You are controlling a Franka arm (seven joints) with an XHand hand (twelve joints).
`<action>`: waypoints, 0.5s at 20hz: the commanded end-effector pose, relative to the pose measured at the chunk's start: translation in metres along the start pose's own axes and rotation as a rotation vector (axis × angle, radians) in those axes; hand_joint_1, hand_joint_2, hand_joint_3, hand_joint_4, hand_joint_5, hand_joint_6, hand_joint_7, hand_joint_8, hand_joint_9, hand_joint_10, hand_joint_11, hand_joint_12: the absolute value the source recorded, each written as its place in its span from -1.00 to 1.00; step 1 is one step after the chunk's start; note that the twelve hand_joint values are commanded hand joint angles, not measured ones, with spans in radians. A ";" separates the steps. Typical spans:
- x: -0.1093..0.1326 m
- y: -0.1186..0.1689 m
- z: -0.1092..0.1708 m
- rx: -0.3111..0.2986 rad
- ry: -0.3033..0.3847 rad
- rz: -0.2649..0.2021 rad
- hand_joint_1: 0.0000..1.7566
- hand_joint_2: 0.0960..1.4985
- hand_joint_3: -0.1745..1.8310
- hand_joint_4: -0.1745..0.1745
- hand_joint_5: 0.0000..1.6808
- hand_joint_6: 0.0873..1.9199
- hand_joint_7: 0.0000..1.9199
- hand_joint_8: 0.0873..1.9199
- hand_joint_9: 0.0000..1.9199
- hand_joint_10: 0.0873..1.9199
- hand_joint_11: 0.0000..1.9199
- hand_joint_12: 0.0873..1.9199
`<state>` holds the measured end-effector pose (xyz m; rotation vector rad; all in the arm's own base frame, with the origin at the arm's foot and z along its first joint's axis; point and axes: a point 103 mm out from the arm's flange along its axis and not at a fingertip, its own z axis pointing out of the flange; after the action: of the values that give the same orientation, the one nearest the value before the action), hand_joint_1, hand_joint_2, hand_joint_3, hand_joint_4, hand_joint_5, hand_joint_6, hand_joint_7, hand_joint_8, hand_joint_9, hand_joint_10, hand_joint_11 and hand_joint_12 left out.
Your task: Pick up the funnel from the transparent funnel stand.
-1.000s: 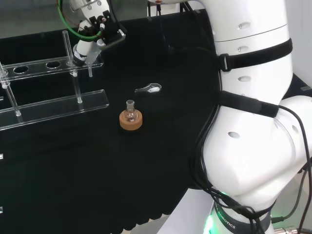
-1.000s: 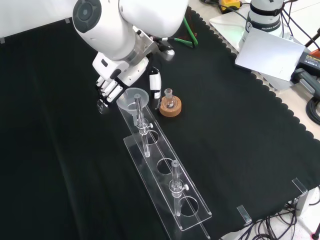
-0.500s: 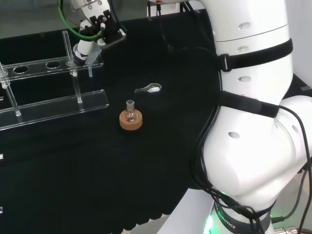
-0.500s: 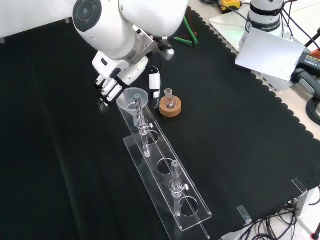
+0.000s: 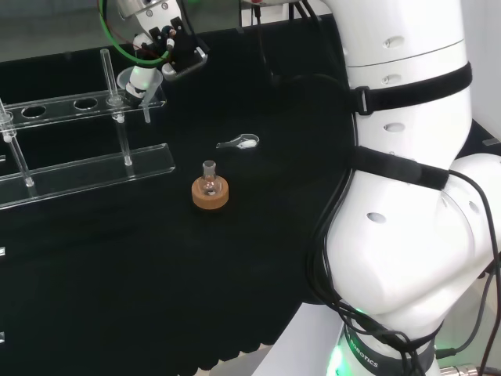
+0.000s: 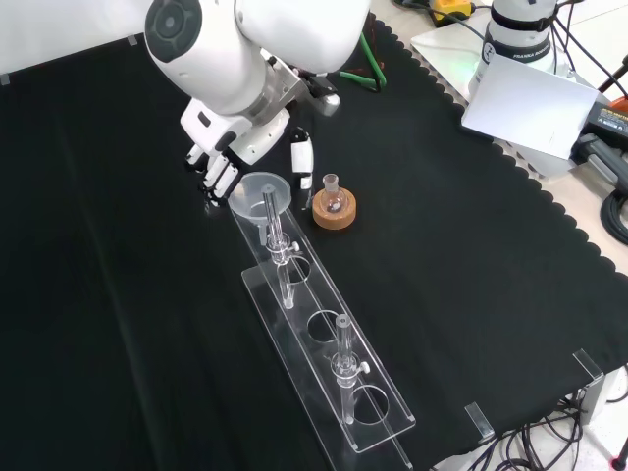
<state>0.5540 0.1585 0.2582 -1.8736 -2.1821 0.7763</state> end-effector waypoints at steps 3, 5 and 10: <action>-0.001 -0.011 -0.012 -0.162 -0.057 0.037 -0.26 0.02 -0.59 -0.43 -0.31 -0.94 -0.40 -0.27 -0.07 -0.47 -0.76 0.54; 0.002 -0.014 -0.018 -0.201 -0.079 0.043 -0.22 0.00 -0.50 -0.35 -0.18 -0.68 -0.24 -0.30 0.05 -0.53 -0.70 0.50; 0.004 -0.025 -0.034 -0.227 -0.098 0.041 -0.16 -0.04 -0.34 -0.19 0.00 -0.29 -0.05 -0.32 0.20 -0.59 -0.61 0.46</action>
<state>0.5469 0.1601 0.2757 -1.9808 -2.3071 0.7033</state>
